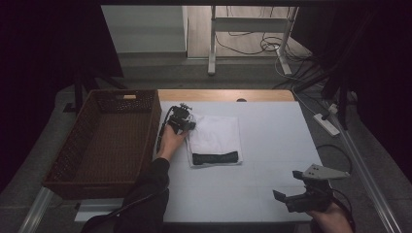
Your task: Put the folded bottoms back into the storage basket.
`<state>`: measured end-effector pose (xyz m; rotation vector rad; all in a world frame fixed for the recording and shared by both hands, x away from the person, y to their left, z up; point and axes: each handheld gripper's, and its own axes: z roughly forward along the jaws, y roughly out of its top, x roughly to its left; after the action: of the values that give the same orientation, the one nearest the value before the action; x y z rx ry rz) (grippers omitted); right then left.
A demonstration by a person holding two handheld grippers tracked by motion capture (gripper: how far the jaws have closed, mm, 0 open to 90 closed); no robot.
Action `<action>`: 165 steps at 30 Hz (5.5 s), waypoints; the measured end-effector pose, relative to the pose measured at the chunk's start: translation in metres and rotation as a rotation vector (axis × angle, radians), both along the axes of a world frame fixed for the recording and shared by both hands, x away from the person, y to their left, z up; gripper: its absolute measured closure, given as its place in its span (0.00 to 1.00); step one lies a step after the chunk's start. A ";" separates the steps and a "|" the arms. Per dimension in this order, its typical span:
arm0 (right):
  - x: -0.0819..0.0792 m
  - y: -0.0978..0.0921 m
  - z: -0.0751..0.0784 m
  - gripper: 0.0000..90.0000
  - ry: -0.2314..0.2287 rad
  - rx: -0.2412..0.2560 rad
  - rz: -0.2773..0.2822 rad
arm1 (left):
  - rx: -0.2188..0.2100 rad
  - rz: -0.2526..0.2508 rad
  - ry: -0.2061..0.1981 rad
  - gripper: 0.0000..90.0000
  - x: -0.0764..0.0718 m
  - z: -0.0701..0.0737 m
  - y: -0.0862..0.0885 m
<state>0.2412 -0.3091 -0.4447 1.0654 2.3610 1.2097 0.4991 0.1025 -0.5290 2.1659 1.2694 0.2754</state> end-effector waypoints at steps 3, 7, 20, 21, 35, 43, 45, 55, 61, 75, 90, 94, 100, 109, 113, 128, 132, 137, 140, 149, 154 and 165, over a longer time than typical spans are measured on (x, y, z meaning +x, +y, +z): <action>0.001 0.006 0.000 0.00 -0.018 -0.007 0.021 | 0.007 0.002 -0.010 0.86 -0.001 0.000 -0.001; 0.005 0.010 0.000 0.00 -0.052 -0.002 0.039 | 0.011 0.001 -0.015 0.86 -0.002 -0.001 -0.001; 0.025 0.033 -0.004 0.00 -0.010 0.046 0.111 | 0.019 0.002 -0.028 0.86 -0.003 -0.001 -0.002; 0.026 0.035 -0.005 0.00 -0.008 0.042 0.116 | 0.017 0.003 -0.028 0.86 -0.003 -0.001 -0.002; 0.049 0.061 -0.014 0.00 0.054 0.035 0.176 | 0.014 0.012 -0.044 0.86 -0.005 -0.003 -0.003; 0.060 0.074 -0.019 0.00 0.075 0.000 0.220 | 0.004 0.016 -0.038 0.86 -0.005 -0.003 -0.002; 0.063 0.076 -0.019 0.00 0.084 0.007 0.225 | 0.002 0.017 -0.036 0.86 -0.005 -0.003 -0.002; 0.081 0.091 -0.025 0.00 0.114 -0.022 0.240 | 0.003 0.022 -0.035 0.86 -0.005 -0.003 -0.002; 0.091 0.102 -0.028 0.00 0.120 -0.046 0.246 | 0.002 0.023 -0.035 0.86 -0.005 -0.003 -0.002; 0.117 0.131 -0.038 0.00 0.127 -0.055 0.288 | -0.001 0.028 -0.037 0.86 -0.005 -0.003 -0.002; 0.138 0.168 -0.051 0.00 0.106 -0.146 0.391 | -0.009 0.035 -0.042 0.86 -0.006 -0.004 -0.002; 0.143 0.177 -0.060 0.00 0.133 -0.179 0.414 | -0.012 0.038 -0.043 0.86 -0.007 -0.004 -0.002; 0.151 0.190 -0.069 0.02 0.147 -0.200 0.438 | -0.016 0.039 -0.044 0.86 -0.007 -0.005 -0.001; 0.152 0.205 -0.080 0.08 0.110 -0.267 0.480 | -0.018 0.042 -0.046 0.86 -0.007 -0.005 -0.001; 0.152 0.208 -0.079 0.16 0.080 -0.306 0.489 | -0.020 0.044 -0.046 0.86 -0.007 -0.005 -0.001; 0.157 0.209 -0.072 0.61 0.013 -0.442 0.529 | -0.039 0.056 -0.039 0.86 -0.007 -0.006 0.000; 0.158 0.210 -0.071 0.73 -0.009 -0.460 0.522 | -0.041 0.060 -0.040 0.86 -0.008 -0.006 0.000; 0.161 0.209 -0.070 0.82 -0.008 -0.461 0.504 | -0.039 0.061 -0.040 0.86 -0.007 -0.006 -0.001; 0.167 0.206 -0.069 0.84 0.037 -0.418 0.488 | -0.042 0.061 -0.030 0.86 -0.006 -0.005 -0.001; 0.180 0.196 -0.067 0.85 0.155 -0.292 0.465 | 0.010 0.064 -0.018 0.89 -0.004 0.001 -0.007; 0.184 0.193 -0.062 0.86 0.191 -0.252 0.470 | 0.051 0.052 -0.043 0.89 -0.003 0.007 -0.012; 0.182 0.188 -0.043 0.86 0.204 -0.159 0.498 | 0.028 0.019 -0.073 0.89 -0.003 0.031 -0.012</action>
<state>0.4232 -0.1209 -0.4881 0.5887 2.9398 1.0695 0.4961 0.0901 -0.4976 2.1481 1.2522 0.3784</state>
